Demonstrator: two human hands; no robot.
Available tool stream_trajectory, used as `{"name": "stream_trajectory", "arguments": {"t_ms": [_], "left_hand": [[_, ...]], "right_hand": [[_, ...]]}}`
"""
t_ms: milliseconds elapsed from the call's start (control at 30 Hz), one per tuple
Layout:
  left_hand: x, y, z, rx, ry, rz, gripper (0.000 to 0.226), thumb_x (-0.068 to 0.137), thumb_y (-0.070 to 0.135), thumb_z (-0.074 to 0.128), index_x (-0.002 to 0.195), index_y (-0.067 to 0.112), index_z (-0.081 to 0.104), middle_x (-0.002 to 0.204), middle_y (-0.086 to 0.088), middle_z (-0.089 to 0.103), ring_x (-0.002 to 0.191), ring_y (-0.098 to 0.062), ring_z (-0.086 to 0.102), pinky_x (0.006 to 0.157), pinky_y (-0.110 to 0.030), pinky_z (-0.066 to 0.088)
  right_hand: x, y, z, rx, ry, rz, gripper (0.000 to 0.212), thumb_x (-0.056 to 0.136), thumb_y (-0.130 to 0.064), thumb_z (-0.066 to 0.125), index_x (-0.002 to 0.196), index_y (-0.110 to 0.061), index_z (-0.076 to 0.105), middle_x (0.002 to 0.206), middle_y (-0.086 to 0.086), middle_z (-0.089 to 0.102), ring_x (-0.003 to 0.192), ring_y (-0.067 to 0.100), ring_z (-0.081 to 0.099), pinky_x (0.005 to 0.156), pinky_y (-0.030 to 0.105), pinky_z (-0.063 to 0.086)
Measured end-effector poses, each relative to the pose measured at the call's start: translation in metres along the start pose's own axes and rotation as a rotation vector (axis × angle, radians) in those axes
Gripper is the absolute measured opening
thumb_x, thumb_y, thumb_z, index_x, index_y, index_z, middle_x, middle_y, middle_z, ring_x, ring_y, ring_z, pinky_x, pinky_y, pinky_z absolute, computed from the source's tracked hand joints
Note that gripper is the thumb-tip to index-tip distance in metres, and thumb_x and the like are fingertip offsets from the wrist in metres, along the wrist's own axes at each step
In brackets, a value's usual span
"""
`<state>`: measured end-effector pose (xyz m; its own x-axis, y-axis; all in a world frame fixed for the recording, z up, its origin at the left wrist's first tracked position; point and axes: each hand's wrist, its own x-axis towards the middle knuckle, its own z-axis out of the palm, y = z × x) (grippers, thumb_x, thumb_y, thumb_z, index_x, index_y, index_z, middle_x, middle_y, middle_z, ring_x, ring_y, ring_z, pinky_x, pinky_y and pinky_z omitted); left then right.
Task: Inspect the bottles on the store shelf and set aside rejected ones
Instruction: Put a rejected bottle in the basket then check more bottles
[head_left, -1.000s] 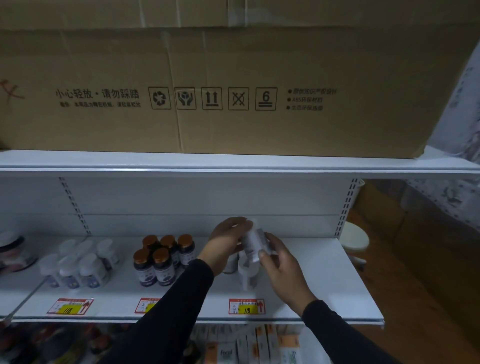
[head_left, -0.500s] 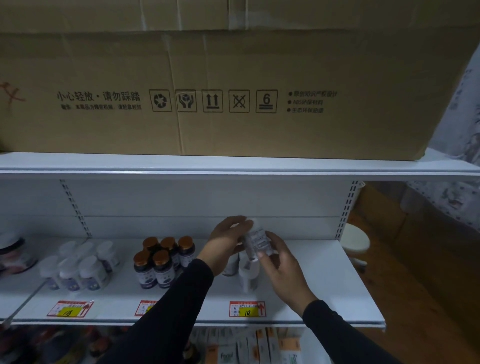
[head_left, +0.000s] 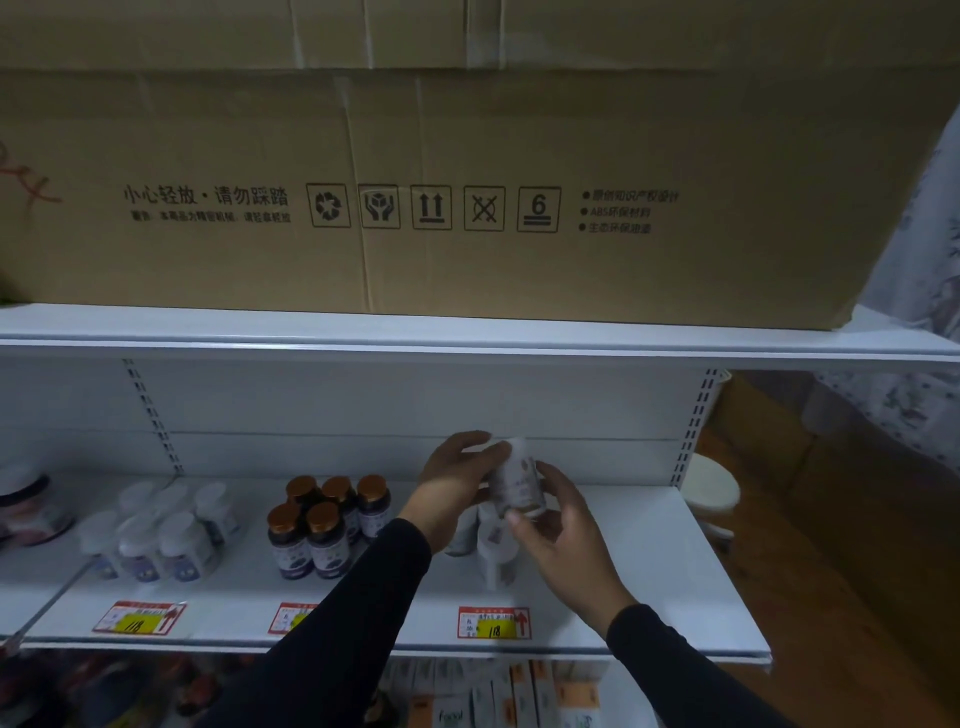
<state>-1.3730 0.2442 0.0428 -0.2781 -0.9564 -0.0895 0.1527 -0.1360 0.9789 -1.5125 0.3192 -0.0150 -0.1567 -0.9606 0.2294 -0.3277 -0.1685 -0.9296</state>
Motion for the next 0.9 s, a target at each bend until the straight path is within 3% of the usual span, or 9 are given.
{"name": "stream_trajectory", "arguments": {"t_ms": [100, 233, 467, 567, 633, 700, 767, 900], "left_hand": [[0.000, -0.001, 0.002, -0.001, 0.036, -0.005, 0.040, 0.088, 0.024, 0.071, 0.123, 0.011, 0.057, 0.110, -0.012, 0.067, 0.090, -0.018, 0.068, 0.057, -0.016, 0.052], [0.002, 0.000, 0.001, 0.042, 0.041, 0.000, 0.031, 0.091, 0.030, 0.066, 0.115, 0.011, 0.062, 0.104, -0.009, 0.069, 0.086, -0.018, 0.067, 0.062, -0.022, 0.050], [0.003, -0.002, 0.000, 0.198, 0.020, 0.006, 0.026, 0.091, 0.033, 0.065, 0.112, 0.017, 0.062, 0.103, -0.006, 0.070, 0.085, -0.017, 0.067, 0.065, -0.024, 0.050], [0.005, -0.003, 0.001, 0.256, -0.012, -0.033, 0.027, 0.092, 0.037, 0.063, 0.108, 0.016, 0.064, 0.105, -0.011, 0.071, 0.091, -0.026, 0.070, 0.075, -0.036, 0.056], [0.006, 0.000, 0.003, 0.268, 0.009, -0.104, 0.033, 0.092, 0.044, 0.061, 0.100, 0.012, 0.066, 0.098, -0.014, 0.073, 0.089, -0.031, 0.070, 0.078, -0.039, 0.057], [0.004, 0.003, 0.004, 0.263, 0.033, -0.214, 0.043, 0.091, 0.051, 0.058, 0.090, 0.009, 0.068, 0.079, -0.011, 0.073, 0.071, -0.027, 0.069, 0.068, -0.033, 0.056], [0.002, 0.003, 0.003, 0.231, 0.031, -0.291, 0.046, 0.092, 0.054, 0.055, 0.083, 0.011, 0.068, 0.061, -0.006, 0.067, 0.052, -0.019, 0.061, 0.056, -0.024, 0.048], [0.000, 0.000, 0.004, 0.122, 0.033, -0.318, 0.042, 0.095, 0.047, 0.054, 0.075, 0.011, 0.062, 0.041, 0.000, 0.055, 0.030, -0.010, 0.048, 0.038, -0.013, 0.037]], "right_hand": [[0.001, 0.003, 0.001, 0.001, -0.004, 0.008, 0.062, 0.079, -0.040, 0.076, 0.131, -0.046, 0.043, 0.130, -0.010, 0.053, 0.109, 0.008, 0.063, 0.090, 0.028, 0.056], [0.000, 0.000, -0.001, -0.021, -0.005, 0.000, 0.045, 0.092, -0.022, 0.065, 0.124, -0.045, 0.042, 0.109, -0.017, 0.064, 0.095, -0.005, 0.065, 0.076, 0.011, 0.051], [0.001, -0.005, -0.001, -0.031, 0.004, 0.002, 0.043, 0.096, -0.021, 0.059, 0.132, -0.037, 0.043, 0.108, -0.017, 0.065, 0.095, -0.009, 0.063, 0.075, 0.008, 0.048], [0.002, -0.007, 0.000, -0.021, 0.021, -0.020, 0.039, 0.095, -0.029, 0.061, 0.129, -0.041, 0.046, 0.113, -0.015, 0.064, 0.100, -0.003, 0.064, 0.079, 0.012, 0.051], [0.002, -0.008, 0.000, -0.028, 0.034, -0.048, 0.042, 0.088, -0.046, 0.063, 0.128, -0.041, 0.050, 0.118, -0.011, 0.062, 0.105, 0.003, 0.062, 0.085, 0.021, 0.054], [0.003, -0.007, 0.000, -0.056, 0.044, -0.083, 0.056, 0.081, -0.058, 0.064, 0.130, -0.036, 0.051, 0.121, -0.009, 0.060, 0.108, 0.006, 0.061, 0.088, 0.029, 0.055], [0.002, -0.009, 0.000, -0.086, 0.047, -0.109, 0.062, 0.077, -0.060, 0.066, 0.132, -0.036, 0.050, 0.121, -0.011, 0.057, 0.108, 0.004, 0.059, 0.089, 0.029, 0.054], [0.003, -0.008, 0.001, -0.113, 0.037, -0.124, 0.057, 0.075, -0.061, 0.067, 0.127, -0.047, 0.048, 0.119, -0.014, 0.056, 0.104, 0.002, 0.058, 0.089, 0.030, 0.054]]}}
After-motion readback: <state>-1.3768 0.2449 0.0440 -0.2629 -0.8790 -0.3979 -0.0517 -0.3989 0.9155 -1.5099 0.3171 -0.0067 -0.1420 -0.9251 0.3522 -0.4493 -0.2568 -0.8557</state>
